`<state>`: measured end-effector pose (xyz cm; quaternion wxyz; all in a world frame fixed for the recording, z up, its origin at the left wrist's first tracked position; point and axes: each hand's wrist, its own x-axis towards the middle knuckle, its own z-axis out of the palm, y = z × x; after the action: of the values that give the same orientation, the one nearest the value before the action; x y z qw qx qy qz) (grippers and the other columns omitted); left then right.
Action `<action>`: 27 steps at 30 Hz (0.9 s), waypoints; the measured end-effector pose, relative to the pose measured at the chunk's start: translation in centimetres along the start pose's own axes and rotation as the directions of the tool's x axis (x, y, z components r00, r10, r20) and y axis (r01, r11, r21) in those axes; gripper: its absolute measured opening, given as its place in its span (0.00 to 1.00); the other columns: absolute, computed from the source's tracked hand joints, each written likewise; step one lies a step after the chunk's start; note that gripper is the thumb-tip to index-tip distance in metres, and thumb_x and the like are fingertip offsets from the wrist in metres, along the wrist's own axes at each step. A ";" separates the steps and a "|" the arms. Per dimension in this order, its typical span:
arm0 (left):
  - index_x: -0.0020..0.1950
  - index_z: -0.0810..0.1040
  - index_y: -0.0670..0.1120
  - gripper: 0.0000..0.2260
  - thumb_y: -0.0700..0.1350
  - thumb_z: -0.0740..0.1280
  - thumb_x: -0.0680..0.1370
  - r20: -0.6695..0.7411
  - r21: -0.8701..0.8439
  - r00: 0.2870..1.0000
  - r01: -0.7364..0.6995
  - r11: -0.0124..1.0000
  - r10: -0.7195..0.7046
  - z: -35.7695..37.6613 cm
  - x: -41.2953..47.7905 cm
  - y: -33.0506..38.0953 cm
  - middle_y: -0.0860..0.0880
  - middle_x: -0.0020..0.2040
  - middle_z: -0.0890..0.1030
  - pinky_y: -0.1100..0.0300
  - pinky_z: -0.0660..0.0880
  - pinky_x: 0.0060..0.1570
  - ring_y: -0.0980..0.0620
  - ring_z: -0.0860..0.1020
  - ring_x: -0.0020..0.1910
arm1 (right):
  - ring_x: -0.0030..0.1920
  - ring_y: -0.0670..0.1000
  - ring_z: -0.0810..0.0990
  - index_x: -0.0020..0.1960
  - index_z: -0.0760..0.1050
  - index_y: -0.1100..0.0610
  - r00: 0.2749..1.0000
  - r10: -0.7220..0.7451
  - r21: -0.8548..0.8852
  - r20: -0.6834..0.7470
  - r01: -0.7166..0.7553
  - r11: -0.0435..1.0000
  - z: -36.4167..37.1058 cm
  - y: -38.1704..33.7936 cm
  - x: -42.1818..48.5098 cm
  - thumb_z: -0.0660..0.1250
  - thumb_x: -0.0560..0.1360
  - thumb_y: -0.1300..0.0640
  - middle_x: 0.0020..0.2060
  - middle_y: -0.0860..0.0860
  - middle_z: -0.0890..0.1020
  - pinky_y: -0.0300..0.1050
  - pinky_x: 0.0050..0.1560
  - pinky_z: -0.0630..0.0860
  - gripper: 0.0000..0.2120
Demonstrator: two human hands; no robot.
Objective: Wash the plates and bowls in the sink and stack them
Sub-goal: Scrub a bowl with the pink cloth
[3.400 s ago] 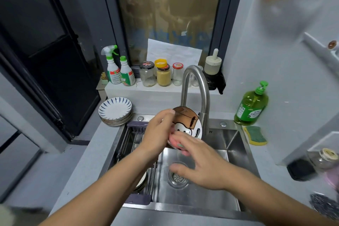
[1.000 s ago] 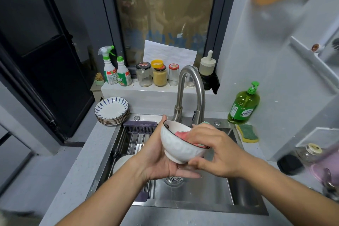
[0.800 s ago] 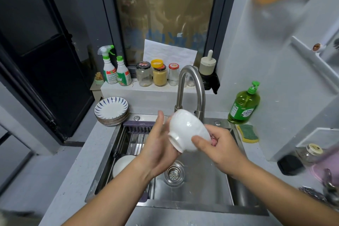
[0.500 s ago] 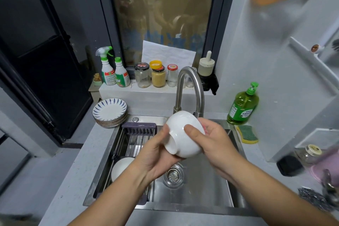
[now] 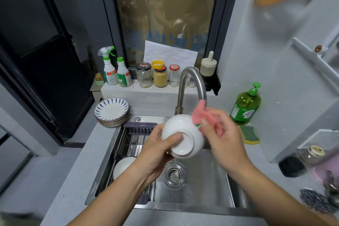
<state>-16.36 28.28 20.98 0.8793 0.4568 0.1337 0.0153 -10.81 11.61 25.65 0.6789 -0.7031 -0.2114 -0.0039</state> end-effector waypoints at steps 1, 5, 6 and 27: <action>0.63 0.75 0.44 0.36 0.47 0.84 0.59 0.002 0.030 1.000 -0.021 0.999 0.021 0.3 -0.1 0.0 0.42 0.54 0.83 0.49 0.78 0.48 0.46 0.83 0.48 | 0.59 0.43 0.81 0.61 0.76 0.51 0.993 -0.006 -0.055 0.121 0.013 0.998 0.4 0.2 -0.5 0.67 0.80 0.56 0.58 0.40 0.82 0.43 0.58 0.77 0.10; 0.64 0.75 0.44 0.34 0.45 0.83 0.61 0.025 0.189 0.994 -0.113 0.976 0.110 0.9 -0.2 0.3 0.41 0.56 0.84 0.41 0.78 0.57 0.45 0.83 0.52 | 0.71 0.44 0.70 0.70 0.74 0.47 0.951 -0.147 -0.306 0.272 0.230 0.924 0.4 0.3 0.1 0.57 0.81 0.44 0.67 0.40 0.76 0.44 0.71 0.67 0.20; 0.64 0.76 0.44 0.33 0.45 0.84 0.61 0.029 0.236 0.991 -0.131 0.963 0.128 0.8 -0.2 0.3 0.40 0.57 0.84 0.39 0.78 0.57 0.45 0.83 0.52 | 0.71 0.45 0.71 0.68 0.76 0.50 0.935 -0.183 -0.339 0.303 0.285 0.897 0.3 0.2 0.6 0.55 0.81 0.46 0.67 0.42 0.77 0.44 0.71 0.66 0.20; 0.61 0.74 0.46 0.24 0.41 0.79 0.68 -0.129 -0.070 0.980 -0.160 0.985 0.150 1.8 -0.3 2.0 0.45 0.49 0.86 0.50 0.82 0.46 0.47 0.85 0.47 | 0.73 0.46 0.70 0.74 0.69 0.44 0.997 -0.028 0.144 0.077 0.017 0.989 3.7 2.3 -0.8 0.56 0.84 0.50 0.72 0.42 0.72 0.54 0.74 0.68 0.19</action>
<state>-16.07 27.98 23.62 0.8831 0.4284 0.1509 0.1175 -11.90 14.92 22.98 0.7188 -0.6496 -0.2456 0.0312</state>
